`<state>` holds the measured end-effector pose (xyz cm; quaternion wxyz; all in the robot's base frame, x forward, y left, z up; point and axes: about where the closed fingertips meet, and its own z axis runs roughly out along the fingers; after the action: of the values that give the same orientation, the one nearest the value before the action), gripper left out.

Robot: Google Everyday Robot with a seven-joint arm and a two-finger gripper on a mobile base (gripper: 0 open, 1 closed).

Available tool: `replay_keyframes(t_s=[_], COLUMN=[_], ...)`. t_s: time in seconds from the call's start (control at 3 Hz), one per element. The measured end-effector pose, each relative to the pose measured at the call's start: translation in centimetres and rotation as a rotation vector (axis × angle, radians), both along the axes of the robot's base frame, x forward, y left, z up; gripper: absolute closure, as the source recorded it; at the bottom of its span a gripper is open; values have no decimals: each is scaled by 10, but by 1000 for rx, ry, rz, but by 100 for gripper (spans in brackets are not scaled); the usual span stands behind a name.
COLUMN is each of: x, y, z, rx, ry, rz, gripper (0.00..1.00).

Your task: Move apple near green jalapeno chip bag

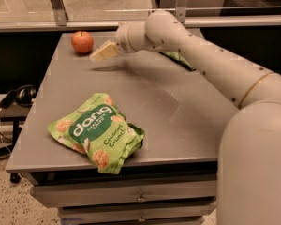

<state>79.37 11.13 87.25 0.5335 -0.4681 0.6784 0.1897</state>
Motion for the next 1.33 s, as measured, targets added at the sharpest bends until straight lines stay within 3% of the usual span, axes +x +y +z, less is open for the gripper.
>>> replay_keyframes(t_s=[0.67,1.0,1.33], x=[33,37,37], y=[71,93,97], z=[-15,-16,-15], rx=[67,113,140], ry=[44,68,89], rz=[73,96,91], gripper=[0,18,42])
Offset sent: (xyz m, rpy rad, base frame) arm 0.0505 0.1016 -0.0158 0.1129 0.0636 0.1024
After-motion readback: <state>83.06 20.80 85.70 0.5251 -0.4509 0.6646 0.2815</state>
